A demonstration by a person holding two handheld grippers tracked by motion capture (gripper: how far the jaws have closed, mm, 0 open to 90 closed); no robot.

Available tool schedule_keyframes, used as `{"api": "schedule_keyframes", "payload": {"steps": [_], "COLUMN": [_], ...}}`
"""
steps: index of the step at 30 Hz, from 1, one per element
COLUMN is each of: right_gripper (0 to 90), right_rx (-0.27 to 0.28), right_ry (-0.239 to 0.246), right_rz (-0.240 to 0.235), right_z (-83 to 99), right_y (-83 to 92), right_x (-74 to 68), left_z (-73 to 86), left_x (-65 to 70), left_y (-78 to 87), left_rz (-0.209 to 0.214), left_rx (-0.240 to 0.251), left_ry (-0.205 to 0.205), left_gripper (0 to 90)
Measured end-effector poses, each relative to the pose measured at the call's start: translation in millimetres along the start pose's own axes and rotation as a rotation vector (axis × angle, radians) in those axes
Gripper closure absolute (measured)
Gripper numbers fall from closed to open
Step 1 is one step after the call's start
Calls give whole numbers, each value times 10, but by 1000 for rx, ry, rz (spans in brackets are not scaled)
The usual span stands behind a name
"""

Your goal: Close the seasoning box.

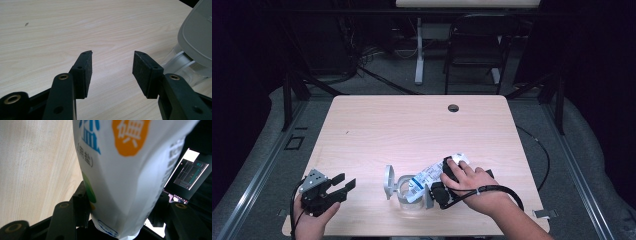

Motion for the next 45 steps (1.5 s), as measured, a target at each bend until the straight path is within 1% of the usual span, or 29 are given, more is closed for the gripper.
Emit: {"api": "schedule_keyframes", "payload": {"steps": [15,20,25,34,37,40,42,45], "right_gripper": [470,471,471,473,474,474,474,475], "right_rx": [1,-8,-7,-6,-8,-7,-1,-8], "right_ry": [9,22,25,28,29,31,27,30], "right_rz": [5,12,15,17,16,18,15,17], "right_z": [1,3,2,2,2,0,-3,0], "right_y": [-2,6,5,3,3,3,-1,3], "right_x": [2,12,14,17,17,19,16,20], "left_z": [5,5,6,11,10,12,12,10], "left_x": [-7,-7,-7,-11,-12,-11,-11,-13], "left_y": [1,2,1,1,-4,-1,0,-3], "left_rz": [-3,-3,-3,-2,-1,-1,-2,-1], "left_rx": [-5,-5,-5,-10,-4,-10,-10,-5], "left_ry": [1,1,1,1,2,0,0,1], "left_gripper": [506,505,506,505,505,505,505,505]}}
Point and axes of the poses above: each handheld gripper's, and its own axes: y roughly backward along the jaws, z roughly out of its underside, x roughly to its right, the point moved 8 cm from there along -y, roughly forward along the jaws, and after that the axes turned 4 degrees about z, right-handed, at the moved point
